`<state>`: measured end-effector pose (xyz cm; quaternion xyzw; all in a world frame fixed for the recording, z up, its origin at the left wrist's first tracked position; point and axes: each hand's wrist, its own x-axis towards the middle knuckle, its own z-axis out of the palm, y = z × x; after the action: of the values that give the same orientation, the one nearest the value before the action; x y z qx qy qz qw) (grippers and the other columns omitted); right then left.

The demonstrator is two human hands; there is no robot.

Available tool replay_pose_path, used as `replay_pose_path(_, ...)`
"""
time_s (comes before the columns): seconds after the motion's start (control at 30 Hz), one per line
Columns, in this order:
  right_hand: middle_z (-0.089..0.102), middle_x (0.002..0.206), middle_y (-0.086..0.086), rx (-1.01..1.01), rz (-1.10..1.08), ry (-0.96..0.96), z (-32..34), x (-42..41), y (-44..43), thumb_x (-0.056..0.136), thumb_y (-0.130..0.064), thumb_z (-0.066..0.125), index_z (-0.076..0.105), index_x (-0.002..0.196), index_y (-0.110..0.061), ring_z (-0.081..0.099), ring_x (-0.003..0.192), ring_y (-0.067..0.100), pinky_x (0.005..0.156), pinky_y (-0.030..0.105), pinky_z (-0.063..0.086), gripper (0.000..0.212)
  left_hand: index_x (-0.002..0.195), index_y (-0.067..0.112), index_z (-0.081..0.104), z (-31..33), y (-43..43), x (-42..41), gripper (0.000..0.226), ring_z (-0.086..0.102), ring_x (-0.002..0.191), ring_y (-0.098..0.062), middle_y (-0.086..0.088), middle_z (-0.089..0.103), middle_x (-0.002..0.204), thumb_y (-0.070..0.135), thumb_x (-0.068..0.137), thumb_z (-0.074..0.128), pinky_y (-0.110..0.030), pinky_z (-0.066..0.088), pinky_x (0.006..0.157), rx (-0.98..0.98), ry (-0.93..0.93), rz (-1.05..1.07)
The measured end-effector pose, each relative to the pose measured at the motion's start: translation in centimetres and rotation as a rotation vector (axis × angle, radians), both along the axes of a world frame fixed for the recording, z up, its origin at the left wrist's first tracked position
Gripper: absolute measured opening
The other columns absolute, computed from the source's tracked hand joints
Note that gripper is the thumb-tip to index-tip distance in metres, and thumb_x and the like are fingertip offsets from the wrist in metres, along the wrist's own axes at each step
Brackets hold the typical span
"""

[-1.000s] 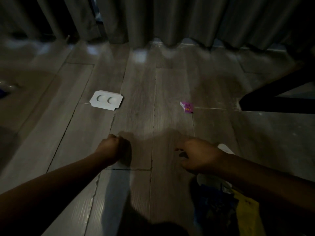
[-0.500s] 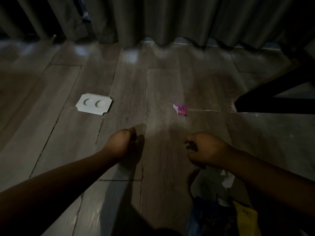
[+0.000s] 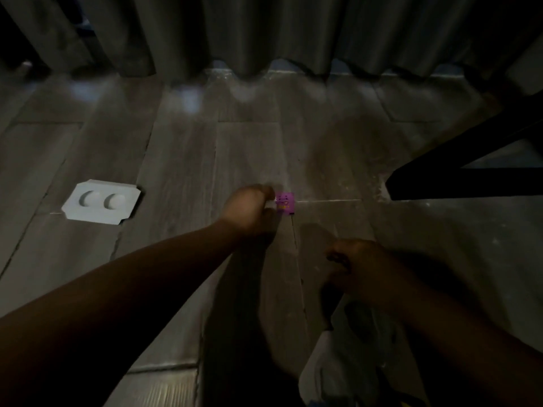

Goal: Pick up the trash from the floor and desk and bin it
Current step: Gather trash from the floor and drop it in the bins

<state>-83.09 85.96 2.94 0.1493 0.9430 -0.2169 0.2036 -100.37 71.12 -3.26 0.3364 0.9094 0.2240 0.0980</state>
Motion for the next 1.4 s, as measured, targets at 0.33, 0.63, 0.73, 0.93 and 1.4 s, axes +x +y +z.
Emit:
replay_pose_path(0.33,0.050,0.137,-0.006,-0.007,-0.037,-0.016,-2.9,0.4,1.5,0.088,-0.029,0.064,0.050,0.134,-0.027,0.048,0.123,0.012,0.098,0.022,0.036,0.048,0.145,0.035,0.022,-4.6,4.1,-2.2,0.086,0.033,0.130,-0.032,-0.006,0.030,0.146,0.058,0.075,0.066,-0.045,0.036,0.101,-0.178,0.052,0.013)
replay_pose_path(0.63,0.053,0.133,-0.005,-0.014,-0.014,0.016,-2.7,0.3,1.5,0.085,-0.030,0.068,0.053,0.131,-0.026,0.050,0.118,0.011,0.085,0.010,0.027,0.049,0.128,0.016,0.051,-3.8,3.2,-1.8,0.040,0.043,0.115,-0.032,-0.013,0.043,0.129,0.035,0.093,0.051,-0.034,0.038,0.092,-0.207,0.124,-0.121)
replay_pose_path(0.73,0.052,0.133,-0.007,-0.016,-0.003,0.025,-2.3,0.5,0.8,0.085,-0.029,0.068,0.051,0.132,-0.028,0.051,0.118,0.009,0.088,0.014,0.033,0.051,0.124,0.012,0.056,-3.5,1.0,-1.5,0.034,0.049,0.107,-0.025,-0.011,0.046,0.126,0.029,0.095,0.051,-0.028,0.038,0.088,-0.187,0.074,-0.144)
replay_pose_path(0.93,0.053,0.131,-0.005,-0.010,0.085,0.026,-1.2,0.6,-2.8,0.084,-0.026,0.068,0.055,0.129,-0.025,0.052,0.115,0.011,0.091,0.019,0.041,0.046,0.101,0.010,0.061,-1.9,-6.6,-0.2,0.011,0.056,0.094,-0.027,-0.018,0.052,0.110,0.012,0.092,0.055,-0.032,0.047,0.082,-0.066,-0.090,-0.001)
replay_pose_path(1.4,0.045,0.138,-0.006,-0.015,0.287,-0.052,-0.6,-3.5,-12.1,0.085,-0.032,0.061,0.042,0.139,-0.029,0.043,0.126,0.011,0.104,0.019,0.033,0.057,0.091,0.001,0.064,2.2,-22.1,-4.1,0.021,0.055,0.085,-0.033,-0.018,0.057,0.094,0.020,0.093,0.055,-0.034,0.038,0.073,-0.147,0.270,0.294)
